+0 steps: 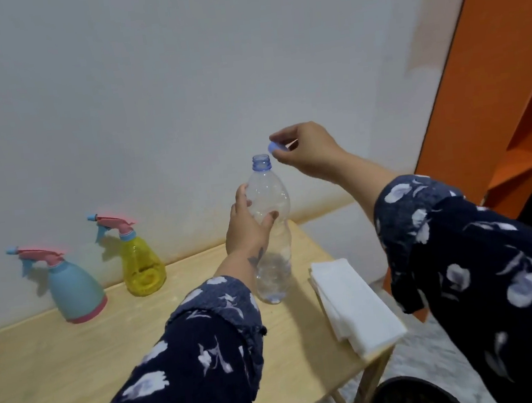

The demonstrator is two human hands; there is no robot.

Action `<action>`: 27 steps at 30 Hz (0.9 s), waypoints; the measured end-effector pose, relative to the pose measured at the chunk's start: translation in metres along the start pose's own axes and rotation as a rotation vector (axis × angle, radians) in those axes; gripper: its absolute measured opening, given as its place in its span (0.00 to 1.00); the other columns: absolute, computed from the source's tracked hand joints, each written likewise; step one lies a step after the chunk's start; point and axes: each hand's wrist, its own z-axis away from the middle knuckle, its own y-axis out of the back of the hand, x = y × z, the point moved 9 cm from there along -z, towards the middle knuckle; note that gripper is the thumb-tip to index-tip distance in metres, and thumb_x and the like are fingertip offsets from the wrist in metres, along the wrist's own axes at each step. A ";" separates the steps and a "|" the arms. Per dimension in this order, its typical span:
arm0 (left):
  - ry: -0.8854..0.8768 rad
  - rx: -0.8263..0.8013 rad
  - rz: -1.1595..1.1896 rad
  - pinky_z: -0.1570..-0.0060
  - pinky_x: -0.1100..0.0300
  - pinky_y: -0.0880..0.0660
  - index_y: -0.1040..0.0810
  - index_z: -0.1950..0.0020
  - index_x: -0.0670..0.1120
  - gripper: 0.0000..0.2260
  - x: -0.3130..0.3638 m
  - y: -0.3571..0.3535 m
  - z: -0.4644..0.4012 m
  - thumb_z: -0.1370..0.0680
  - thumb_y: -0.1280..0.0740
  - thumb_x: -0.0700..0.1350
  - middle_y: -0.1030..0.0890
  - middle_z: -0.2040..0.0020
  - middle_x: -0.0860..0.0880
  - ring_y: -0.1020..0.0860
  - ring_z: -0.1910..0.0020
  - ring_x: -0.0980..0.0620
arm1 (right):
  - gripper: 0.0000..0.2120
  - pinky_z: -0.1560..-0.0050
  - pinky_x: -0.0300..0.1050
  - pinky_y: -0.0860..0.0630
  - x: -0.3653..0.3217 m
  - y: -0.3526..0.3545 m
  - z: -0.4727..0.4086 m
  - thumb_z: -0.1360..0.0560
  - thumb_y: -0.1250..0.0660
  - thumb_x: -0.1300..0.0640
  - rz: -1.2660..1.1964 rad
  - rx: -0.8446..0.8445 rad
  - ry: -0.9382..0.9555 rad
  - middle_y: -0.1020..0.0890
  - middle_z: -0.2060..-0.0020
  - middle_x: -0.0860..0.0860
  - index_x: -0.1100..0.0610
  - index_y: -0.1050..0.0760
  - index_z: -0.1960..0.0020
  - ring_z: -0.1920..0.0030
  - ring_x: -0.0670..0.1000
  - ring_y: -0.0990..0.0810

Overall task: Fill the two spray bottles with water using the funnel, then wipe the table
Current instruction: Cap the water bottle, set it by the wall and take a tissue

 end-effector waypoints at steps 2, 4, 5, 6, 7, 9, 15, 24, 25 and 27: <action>0.008 -0.001 0.004 0.39 0.46 0.27 0.46 0.25 0.59 0.34 -0.001 -0.001 -0.001 0.24 0.30 0.49 0.30 0.33 0.50 0.26 0.36 0.46 | 0.17 0.52 0.28 0.34 -0.012 -0.010 -0.007 0.24 0.35 0.58 0.075 -0.073 0.051 0.20 0.40 0.51 0.59 0.24 0.36 0.44 0.47 0.21; 0.012 -0.001 0.011 0.39 0.46 0.26 0.46 0.25 0.59 0.33 -0.002 -0.001 -0.002 0.24 0.30 0.49 0.30 0.33 0.50 0.26 0.36 0.46 | 0.17 0.47 0.31 0.34 -0.017 -0.022 -0.012 0.23 0.36 0.59 0.158 -0.160 0.081 0.21 0.38 0.52 0.59 0.25 0.35 0.40 0.50 0.22; 0.017 0.000 0.012 0.39 0.46 0.26 0.46 0.25 0.59 0.33 -0.003 -0.001 -0.002 0.24 0.30 0.48 0.30 0.33 0.50 0.26 0.36 0.46 | 0.17 0.45 0.32 0.34 -0.019 -0.026 -0.013 0.23 0.36 0.60 0.182 -0.186 0.086 0.22 0.37 0.52 0.59 0.25 0.34 0.40 0.50 0.23; 0.020 0.001 0.013 0.40 0.47 0.26 0.45 0.25 0.59 0.33 -0.003 -0.001 -0.003 0.24 0.30 0.48 0.30 0.33 0.50 0.26 0.36 0.46 | 0.17 0.45 0.34 0.34 -0.019 -0.029 -0.014 0.23 0.36 0.60 0.190 -0.203 0.086 0.22 0.37 0.53 0.59 0.25 0.34 0.40 0.51 0.23; 0.023 0.003 0.013 0.40 0.48 0.26 0.45 0.25 0.59 0.33 -0.002 -0.001 -0.002 0.24 0.30 0.48 0.30 0.33 0.50 0.26 0.36 0.47 | 0.17 0.44 0.35 0.34 -0.019 -0.031 -0.016 0.23 0.36 0.61 0.190 -0.218 0.085 0.22 0.37 0.53 0.59 0.25 0.35 0.40 0.51 0.23; 0.023 0.011 0.013 0.41 0.49 0.26 0.45 0.26 0.61 0.33 -0.002 -0.001 -0.002 0.24 0.30 0.49 0.30 0.33 0.51 0.26 0.37 0.47 | 0.16 0.45 0.35 0.34 -0.018 -0.034 -0.017 0.23 0.36 0.60 0.175 -0.243 0.081 0.21 0.38 0.53 0.59 0.24 0.35 0.41 0.50 0.23; 0.003 -0.009 0.012 0.43 0.49 0.26 0.45 0.26 0.62 0.33 -0.002 -0.002 -0.001 0.24 0.30 0.50 0.30 0.34 0.53 0.26 0.39 0.50 | 0.15 0.64 0.33 0.33 -0.005 -0.031 -0.022 0.28 0.28 0.51 0.098 -0.146 0.021 0.23 0.63 0.45 0.59 0.19 0.47 0.63 0.42 0.27; 0.001 -0.019 0.035 0.45 0.54 0.27 0.45 0.26 0.61 0.33 -0.004 0.000 -0.001 0.24 0.30 0.50 0.30 0.35 0.53 0.26 0.42 0.52 | 0.13 0.56 0.37 0.30 0.029 -0.062 -0.004 0.23 0.35 0.52 -0.526 -0.196 -0.200 0.19 0.50 0.50 0.58 0.24 0.42 0.44 0.52 0.21; 0.002 -0.018 0.037 0.45 0.54 0.27 0.45 0.26 0.61 0.33 -0.004 -0.001 0.000 0.24 0.30 0.50 0.30 0.35 0.53 0.26 0.41 0.52 | 0.12 0.57 0.38 0.29 0.031 -0.061 -0.005 0.24 0.33 0.51 -0.512 -0.133 -0.211 0.18 0.49 0.52 0.56 0.25 0.45 0.45 0.52 0.20; -0.001 -0.015 0.029 0.46 0.54 0.27 0.45 0.25 0.61 0.33 -0.004 0.000 0.001 0.24 0.29 0.51 0.30 0.35 0.54 0.26 0.41 0.52 | 0.13 0.59 0.39 0.28 0.033 -0.061 -0.005 0.27 0.30 0.50 -0.483 -0.009 -0.232 0.18 0.51 0.54 0.56 0.29 0.50 0.51 0.52 0.20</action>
